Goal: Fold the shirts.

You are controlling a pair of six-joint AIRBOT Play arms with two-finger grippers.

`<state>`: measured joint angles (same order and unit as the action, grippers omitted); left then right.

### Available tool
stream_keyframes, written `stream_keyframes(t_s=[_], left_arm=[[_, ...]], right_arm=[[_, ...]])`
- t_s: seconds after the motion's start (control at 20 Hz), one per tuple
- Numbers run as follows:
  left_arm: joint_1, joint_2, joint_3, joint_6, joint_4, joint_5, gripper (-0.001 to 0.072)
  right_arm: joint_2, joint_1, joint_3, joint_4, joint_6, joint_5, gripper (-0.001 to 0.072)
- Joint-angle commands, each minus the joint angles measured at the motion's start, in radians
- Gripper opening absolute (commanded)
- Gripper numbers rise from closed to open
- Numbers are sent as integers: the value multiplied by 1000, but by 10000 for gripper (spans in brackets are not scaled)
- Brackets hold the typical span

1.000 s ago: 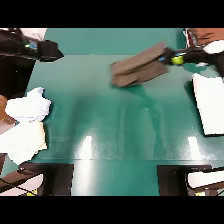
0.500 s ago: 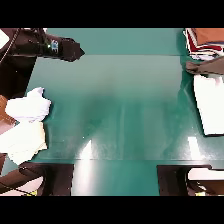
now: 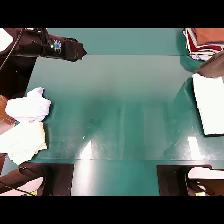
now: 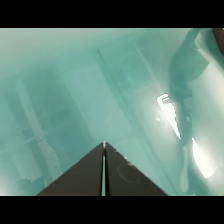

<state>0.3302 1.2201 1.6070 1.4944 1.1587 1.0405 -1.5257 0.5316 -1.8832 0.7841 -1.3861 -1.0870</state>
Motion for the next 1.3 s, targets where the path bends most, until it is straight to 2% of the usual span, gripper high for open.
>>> stream_keyframes(t_s=[0.0,0.2,0.55,0.8,0.85,0.9,0.95,1.0,1.1,1.25], left_arm=[[0,2,0,-2,0,0,26],[0,2,0,-3,10,19,27],[0,2,0,-10,13,31,26],[0,2,0,-11,13,31,26],[0,2,0,-11,13,31,26],[0,2,0,-11,13,31,27],[0,2,0,-11,13,31,27],[0,2,0,-11,13,31,27],[0,5,0,-11,13,32,27],[0,6,0,-11,14,35,27]], right_arm=[[0,5,-89,-4,-13,-117,17],[45,5,-38,35,-34,-162,17],[293,27,317,339,-93,-215,17],[425,160,594,504,-125,-309,20],[441,202,639,503,-124,-317,78],[453,248,679,499,-124,-334,394],[463,282,714,499,-124,-338,666],[473,312,741,499,-124,-340,699],[493,337,750,473,-124,-341,696],[533,275,716,336,-106,-307,696]])
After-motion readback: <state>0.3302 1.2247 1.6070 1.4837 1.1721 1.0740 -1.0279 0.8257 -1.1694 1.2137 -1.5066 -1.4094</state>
